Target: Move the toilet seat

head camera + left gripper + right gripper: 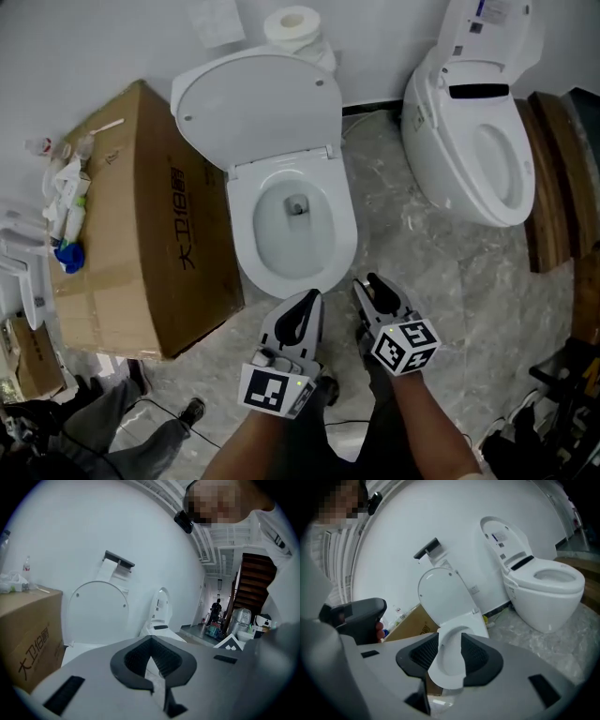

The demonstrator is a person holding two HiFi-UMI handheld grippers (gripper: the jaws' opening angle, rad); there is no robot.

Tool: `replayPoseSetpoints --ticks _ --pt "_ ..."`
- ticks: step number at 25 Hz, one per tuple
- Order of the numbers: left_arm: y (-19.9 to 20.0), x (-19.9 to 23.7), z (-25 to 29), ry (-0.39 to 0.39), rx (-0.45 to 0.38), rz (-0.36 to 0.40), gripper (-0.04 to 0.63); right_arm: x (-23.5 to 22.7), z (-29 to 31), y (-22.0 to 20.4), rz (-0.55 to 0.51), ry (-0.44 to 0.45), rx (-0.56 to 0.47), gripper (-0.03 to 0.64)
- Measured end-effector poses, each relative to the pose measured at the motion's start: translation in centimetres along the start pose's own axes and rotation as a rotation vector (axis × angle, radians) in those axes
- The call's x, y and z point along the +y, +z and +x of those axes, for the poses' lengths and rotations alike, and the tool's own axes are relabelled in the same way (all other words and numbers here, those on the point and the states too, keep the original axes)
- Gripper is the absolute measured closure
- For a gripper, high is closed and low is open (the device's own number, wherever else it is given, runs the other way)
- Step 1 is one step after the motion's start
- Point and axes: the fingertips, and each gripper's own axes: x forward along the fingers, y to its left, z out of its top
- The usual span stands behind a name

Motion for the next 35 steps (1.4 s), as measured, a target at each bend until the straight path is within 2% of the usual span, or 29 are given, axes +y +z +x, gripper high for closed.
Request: replayPoseSetpoints --ticks 8,15,27,31,35 --pt "-8.0 2.6 2.4 0.004 0.055 0.014 0.588 -6.7 6.0 -8.6 0.152 -0.046 0.090 0.466" --pt "-10.8 3.1 3.0 -0.008 0.056 -0.011 0.588 -10.5 9.0 -13.8 0.365 -0.075 0.131 0.466" --pt "-12.0 3.5 3.2 -0.005 0.063 -0.015 0.588 -11.0 11.7 -16.8 0.521 -0.022 0.188 0.469" --pt "-11.8 3.3 3.0 -0.003 0.066 -0.016 0.588 -10.9 11.5 -16.7 0.528 -0.023 0.213 0.516" --pt "-10.9 2.9 2.6 -0.002 0.070 -0.021 0.588 -10.0 10.8 -15.6 0.523 -0.005 0.221 0.522"
